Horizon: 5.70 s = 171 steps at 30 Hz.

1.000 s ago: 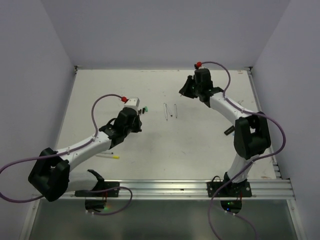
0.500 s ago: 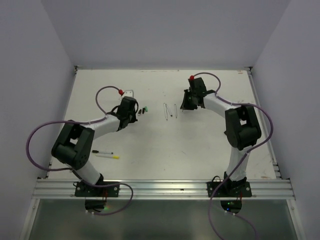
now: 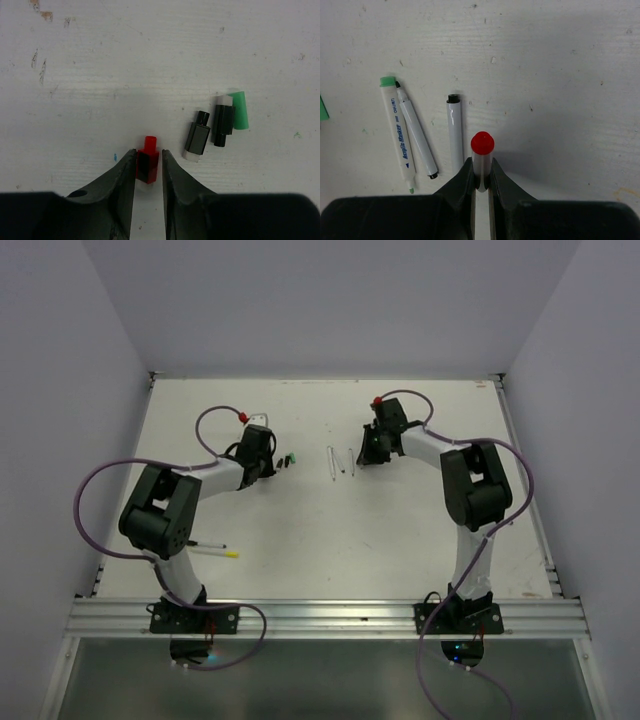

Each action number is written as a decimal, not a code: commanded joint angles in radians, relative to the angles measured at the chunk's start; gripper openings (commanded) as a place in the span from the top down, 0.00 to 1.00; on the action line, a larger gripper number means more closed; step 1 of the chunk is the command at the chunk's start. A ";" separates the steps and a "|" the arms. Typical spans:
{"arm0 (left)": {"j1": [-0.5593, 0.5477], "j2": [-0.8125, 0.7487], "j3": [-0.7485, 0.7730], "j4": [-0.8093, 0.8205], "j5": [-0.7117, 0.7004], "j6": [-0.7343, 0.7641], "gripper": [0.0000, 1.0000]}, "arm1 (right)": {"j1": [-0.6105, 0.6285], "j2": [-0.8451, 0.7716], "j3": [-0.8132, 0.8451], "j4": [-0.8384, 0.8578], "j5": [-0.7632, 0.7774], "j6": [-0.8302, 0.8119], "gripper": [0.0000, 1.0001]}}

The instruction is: Open the pen caps

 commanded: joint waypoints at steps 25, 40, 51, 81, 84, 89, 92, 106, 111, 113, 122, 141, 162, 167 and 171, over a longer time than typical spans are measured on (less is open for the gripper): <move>0.015 -0.182 0.062 -0.214 -0.232 -0.171 0.29 | 0.059 -0.059 0.057 -0.053 0.026 -0.077 0.50; 0.044 -0.404 -0.098 -0.877 -0.238 -0.797 0.13 | 0.351 -0.338 -0.070 -0.102 0.050 -0.051 0.47; 0.062 -0.559 -0.245 -0.982 -0.228 -1.045 0.21 | 0.364 -0.430 -0.179 -0.036 0.006 -0.058 0.47; 0.073 -0.490 -0.251 -0.885 -0.308 -1.046 0.27 | 0.364 -0.492 -0.239 -0.010 0.003 -0.062 0.47; 0.073 -0.485 -0.267 -0.868 -0.305 -1.046 0.28 | 0.364 -0.492 -0.239 -0.007 0.000 -0.058 0.47; 0.073 -0.473 -0.280 -0.857 -0.296 -1.047 0.30 | 0.364 -0.490 -0.239 -0.007 -0.005 -0.060 0.47; 0.074 -0.470 -0.296 -0.848 -0.288 -1.050 0.30 | 0.364 -0.492 -0.242 -0.007 -0.008 -0.058 0.47; 0.084 -0.427 -0.300 -0.790 -0.305 -1.038 0.46 | 0.364 -0.504 -0.242 -0.016 0.003 -0.055 0.47; 0.087 -0.397 -0.290 -0.756 -0.299 -1.015 0.78 | 0.364 -0.507 -0.237 -0.022 0.011 -0.058 0.47; 0.088 -0.384 -0.294 -0.747 -0.294 -1.007 0.90 | 0.364 -0.506 -0.236 -0.022 0.009 -0.058 0.47; 0.093 -0.409 -0.238 -0.732 -0.299 -0.929 1.00 | 0.364 -0.493 -0.231 -0.021 0.011 -0.060 0.47; 0.068 -0.726 -0.429 0.172 0.523 -0.446 1.00 | 0.340 -0.464 -0.340 0.433 -0.416 0.181 0.49; -0.031 -0.668 -0.501 0.491 0.763 -0.418 1.00 | 0.249 -0.384 -0.427 0.870 -0.467 0.511 0.61; -0.045 -0.645 -0.495 0.523 0.764 -0.443 1.00 | 0.262 -0.386 -0.429 0.858 -0.463 0.501 0.66; -0.048 -0.642 -0.480 0.533 0.757 -0.457 1.00 | 0.280 -0.384 -0.447 0.855 -0.445 0.488 0.70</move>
